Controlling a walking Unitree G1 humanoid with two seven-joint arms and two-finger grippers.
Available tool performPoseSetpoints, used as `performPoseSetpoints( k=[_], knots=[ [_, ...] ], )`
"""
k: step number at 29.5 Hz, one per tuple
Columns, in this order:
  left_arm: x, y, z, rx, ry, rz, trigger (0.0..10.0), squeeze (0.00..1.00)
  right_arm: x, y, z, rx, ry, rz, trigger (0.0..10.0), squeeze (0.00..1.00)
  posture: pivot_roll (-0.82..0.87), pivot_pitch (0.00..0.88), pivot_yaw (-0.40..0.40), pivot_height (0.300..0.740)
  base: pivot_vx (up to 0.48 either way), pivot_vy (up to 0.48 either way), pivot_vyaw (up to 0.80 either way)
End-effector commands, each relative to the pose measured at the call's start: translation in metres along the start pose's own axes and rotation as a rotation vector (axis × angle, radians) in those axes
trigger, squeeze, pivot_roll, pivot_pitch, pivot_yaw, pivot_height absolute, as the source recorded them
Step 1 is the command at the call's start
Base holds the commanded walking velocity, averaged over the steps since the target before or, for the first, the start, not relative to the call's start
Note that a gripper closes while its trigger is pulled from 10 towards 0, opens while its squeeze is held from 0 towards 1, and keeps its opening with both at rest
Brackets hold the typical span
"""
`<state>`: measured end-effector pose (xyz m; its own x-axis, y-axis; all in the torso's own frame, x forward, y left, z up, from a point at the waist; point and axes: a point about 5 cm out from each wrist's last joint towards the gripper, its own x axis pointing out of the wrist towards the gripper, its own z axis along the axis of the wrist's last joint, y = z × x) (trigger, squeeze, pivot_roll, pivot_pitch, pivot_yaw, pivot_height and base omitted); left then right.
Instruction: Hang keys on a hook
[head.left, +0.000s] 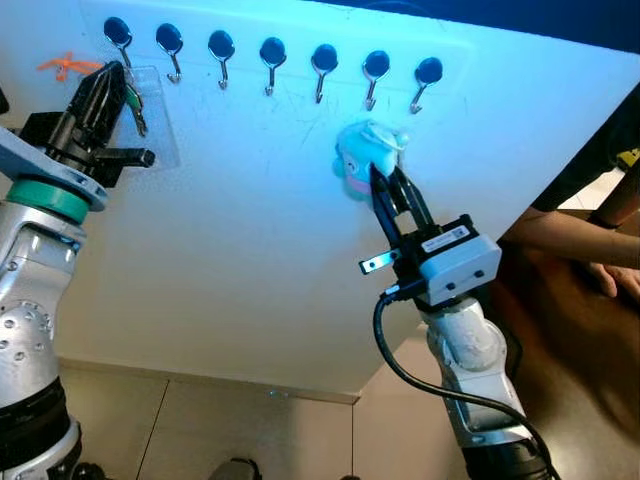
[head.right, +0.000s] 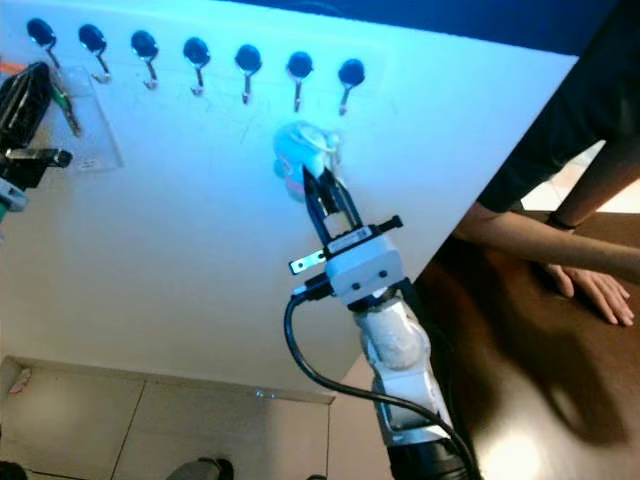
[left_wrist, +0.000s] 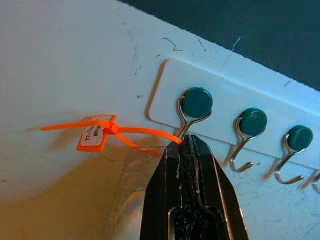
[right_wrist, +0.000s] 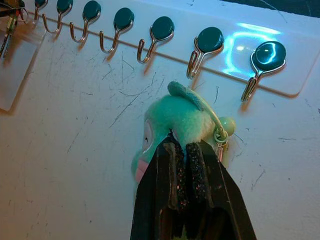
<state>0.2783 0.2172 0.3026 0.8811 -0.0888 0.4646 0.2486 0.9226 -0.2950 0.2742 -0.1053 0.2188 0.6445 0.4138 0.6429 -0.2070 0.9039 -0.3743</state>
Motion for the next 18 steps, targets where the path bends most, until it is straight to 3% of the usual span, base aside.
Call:
performPoseSetpoints(
  k=[1,7,9,11,12,15,18],
  knots=[
    [-0.001,0.004,-0.001,-0.041,0.025,0.024,10.0,0.00,-0.005,-0.001,-0.007,0.013,0.045,-0.019,10.0,0.00,0.13,0.036,0.021,0.740,0.000,0.000,0.00],
    [-0.004,0.003,-0.007,-0.054,0.122,0.003,10.0,0.00,-0.005,-0.001,-0.008,0.016,0.048,-0.016,10.0,0.00,0.13,0.038,0.020,0.740,0.000,0.000,0.00],
    [-0.003,0.004,-0.012,-0.093,0.161,0.017,10.0,0.00,-0.005,-0.001,-0.008,0.016,0.048,-0.015,10.0,0.00,0.13,0.038,0.020,0.740,0.000,0.000,0.00],
    [0.000,0.008,-0.018,-0.220,0.208,0.065,10.0,0.00,-0.005,-0.001,-0.008,0.016,0.049,-0.014,10.0,0.00,0.13,0.039,0.020,0.740,0.000,0.000,0.00],
    [0.000,0.008,-0.018,-0.220,0.208,0.065,10.0,0.00,-0.005,-0.001,-0.008,0.016,0.049,-0.014,10.0,0.00,0.13,0.039,0.020,0.740,0.000,0.000,0.00],
    [0.005,0.013,-0.009,-0.392,0.146,0.084,10.0,0.00,-0.005,-0.001,-0.008,0.016,0.051,-0.014,10.0,0.00,0.13,0.042,0.020,0.740,0.000,0.000,0.00],
    [0.006,0.015,-0.002,-0.408,0.098,0.082,10.0,0.00,-0.006,-0.001,-0.008,0.016,0.052,-0.013,10.0,0.00,0.13,0.043,0.020,0.740,0.000,0.000,0.00]
  ],
)
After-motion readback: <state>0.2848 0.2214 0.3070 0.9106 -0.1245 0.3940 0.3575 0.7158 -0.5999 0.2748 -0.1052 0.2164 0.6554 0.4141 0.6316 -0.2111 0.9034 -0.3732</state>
